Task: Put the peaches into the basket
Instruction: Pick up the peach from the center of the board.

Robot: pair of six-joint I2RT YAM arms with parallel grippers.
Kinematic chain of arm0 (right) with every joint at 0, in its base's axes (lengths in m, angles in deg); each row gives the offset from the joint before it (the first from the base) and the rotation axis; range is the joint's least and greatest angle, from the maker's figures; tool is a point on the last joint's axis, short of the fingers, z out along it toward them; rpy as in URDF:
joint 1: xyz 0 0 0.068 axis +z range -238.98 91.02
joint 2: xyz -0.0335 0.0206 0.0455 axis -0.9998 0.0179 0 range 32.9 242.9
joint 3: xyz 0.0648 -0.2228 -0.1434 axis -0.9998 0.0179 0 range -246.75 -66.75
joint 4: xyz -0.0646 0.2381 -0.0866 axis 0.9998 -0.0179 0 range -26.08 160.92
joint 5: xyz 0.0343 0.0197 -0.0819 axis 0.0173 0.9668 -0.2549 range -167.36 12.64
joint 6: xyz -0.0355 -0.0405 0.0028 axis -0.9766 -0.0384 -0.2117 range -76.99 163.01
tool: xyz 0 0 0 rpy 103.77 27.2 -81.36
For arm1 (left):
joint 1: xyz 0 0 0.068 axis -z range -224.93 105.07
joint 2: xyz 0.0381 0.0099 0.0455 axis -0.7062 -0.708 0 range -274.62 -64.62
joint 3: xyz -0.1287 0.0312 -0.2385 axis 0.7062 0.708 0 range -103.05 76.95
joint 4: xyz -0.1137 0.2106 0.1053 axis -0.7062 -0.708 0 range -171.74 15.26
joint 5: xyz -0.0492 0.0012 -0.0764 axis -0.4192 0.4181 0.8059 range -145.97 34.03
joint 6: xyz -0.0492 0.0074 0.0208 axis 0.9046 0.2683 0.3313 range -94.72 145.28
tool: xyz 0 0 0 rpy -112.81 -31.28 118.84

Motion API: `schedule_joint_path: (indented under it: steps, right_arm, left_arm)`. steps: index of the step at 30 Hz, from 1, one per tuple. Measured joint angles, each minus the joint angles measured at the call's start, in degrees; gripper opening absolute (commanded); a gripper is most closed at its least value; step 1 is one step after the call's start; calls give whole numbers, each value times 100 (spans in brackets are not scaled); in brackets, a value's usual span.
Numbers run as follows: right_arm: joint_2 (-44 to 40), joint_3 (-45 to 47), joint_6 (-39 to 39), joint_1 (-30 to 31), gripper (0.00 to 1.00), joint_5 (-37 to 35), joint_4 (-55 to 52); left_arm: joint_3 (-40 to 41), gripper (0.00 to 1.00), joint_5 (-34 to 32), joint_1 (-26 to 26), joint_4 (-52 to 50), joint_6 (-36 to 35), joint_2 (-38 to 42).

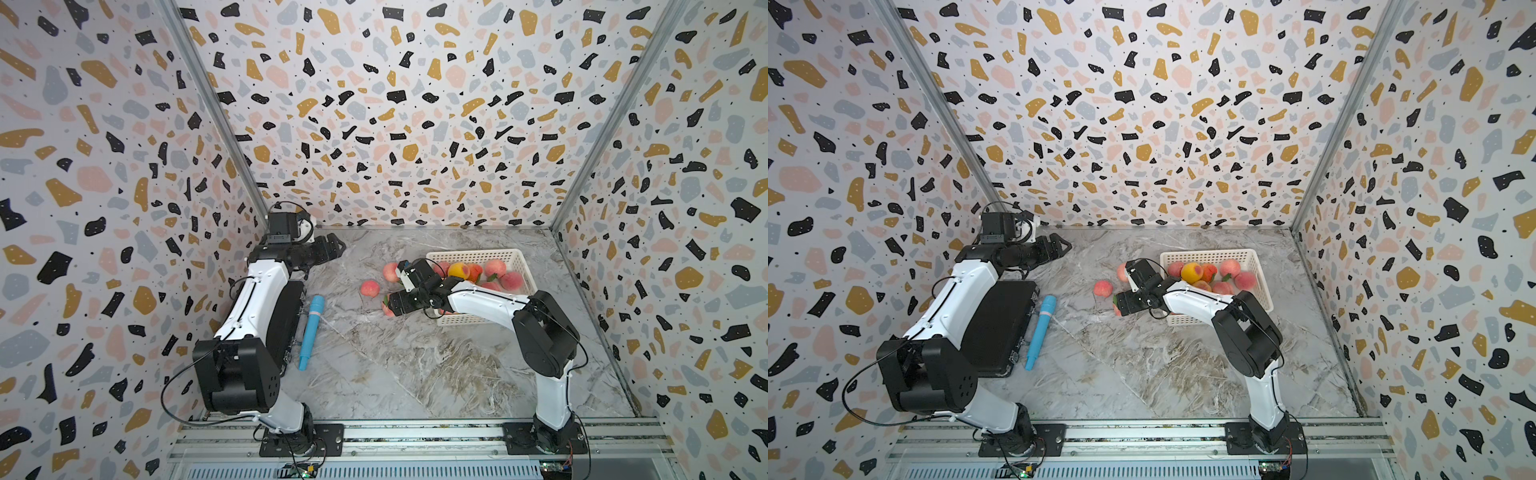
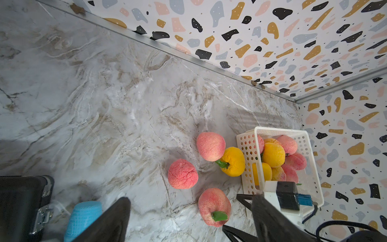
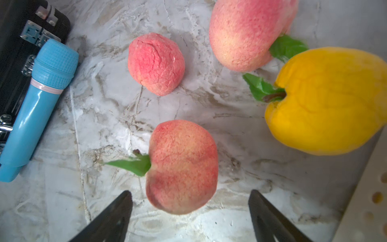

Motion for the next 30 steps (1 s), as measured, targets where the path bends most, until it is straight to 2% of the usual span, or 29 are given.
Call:
schedule_joint_path:
  steps: [10,19,25,30]
  right_arm:
    - [417,-251,-20,0,82,234,0]
    - [516,-291,-70,0,59,260,-4]
    - [470,-269,-76,0,56,249,-9]
    - [-68,42,-55,0,55,214,-92]
  left_arm:
    - [2,91,153,-98,39,46,0]
    - [17,91,234,-118,66,129,0]
    - [28,90,275,-118,85,136,0]
    - [35,91,350,-118,122,166,0]
